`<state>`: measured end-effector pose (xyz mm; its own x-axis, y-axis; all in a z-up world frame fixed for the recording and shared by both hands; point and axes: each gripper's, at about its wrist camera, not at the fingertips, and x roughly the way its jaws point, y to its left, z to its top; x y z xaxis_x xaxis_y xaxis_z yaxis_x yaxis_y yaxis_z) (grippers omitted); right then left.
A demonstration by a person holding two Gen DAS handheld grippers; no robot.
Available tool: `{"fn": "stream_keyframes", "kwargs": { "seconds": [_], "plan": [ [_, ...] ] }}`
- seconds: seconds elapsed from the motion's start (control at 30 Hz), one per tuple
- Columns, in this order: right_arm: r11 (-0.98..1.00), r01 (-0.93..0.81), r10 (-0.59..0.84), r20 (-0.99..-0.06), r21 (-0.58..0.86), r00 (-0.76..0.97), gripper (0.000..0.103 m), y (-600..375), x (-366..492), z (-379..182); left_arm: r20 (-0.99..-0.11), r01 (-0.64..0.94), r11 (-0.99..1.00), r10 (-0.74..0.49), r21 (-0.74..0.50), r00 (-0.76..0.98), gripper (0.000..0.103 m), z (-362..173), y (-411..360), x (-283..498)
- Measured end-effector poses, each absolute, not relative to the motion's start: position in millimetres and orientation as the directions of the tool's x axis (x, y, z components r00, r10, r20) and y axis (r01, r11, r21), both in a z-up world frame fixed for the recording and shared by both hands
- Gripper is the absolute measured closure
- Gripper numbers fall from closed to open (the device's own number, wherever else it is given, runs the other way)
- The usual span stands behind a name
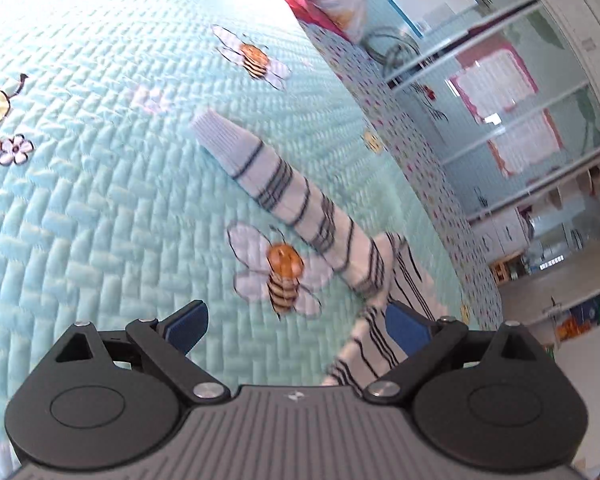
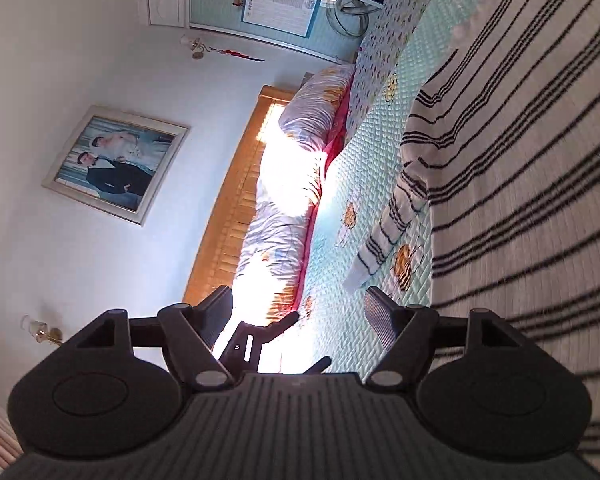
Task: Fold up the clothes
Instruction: 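Grasp the other striped sleeve cuff with the left gripper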
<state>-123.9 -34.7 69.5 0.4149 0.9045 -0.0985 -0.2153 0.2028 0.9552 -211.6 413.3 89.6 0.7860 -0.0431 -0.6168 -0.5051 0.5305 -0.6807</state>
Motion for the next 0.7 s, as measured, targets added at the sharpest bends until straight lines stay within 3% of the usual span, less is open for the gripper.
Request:
{"fn": "stream_keyframes", "kwargs": {
  "seconds": [0.27,0.33,0.43,0.7],
  "plan": [
    [0.403,-0.263,0.85,-0.252,0.877,0.462,0.03,5,-77,-20,-0.621,-0.604,0.403,0.107,-0.687,0.777,0.005,61,506,-158],
    [0.442,-0.276,0.833,-0.276,0.854,0.48,0.09,2,-77,-54,-0.622,-0.611,0.397,0.117,-0.685,0.774,0.005,53,522,-144],
    [0.351,-0.272,0.86,-0.193,0.896,0.473,0.078,-12,-80,-60,-0.624,-0.609,0.39,0.103,-0.691,0.775,0.005,42,542,-125],
    [0.367,-0.3,0.862,-0.2,0.881,0.466,0.08,-12,-84,-58,-0.584,-0.522,0.372,-0.07,-0.768,0.809,0.005,20,558,-108]
  ]
}}
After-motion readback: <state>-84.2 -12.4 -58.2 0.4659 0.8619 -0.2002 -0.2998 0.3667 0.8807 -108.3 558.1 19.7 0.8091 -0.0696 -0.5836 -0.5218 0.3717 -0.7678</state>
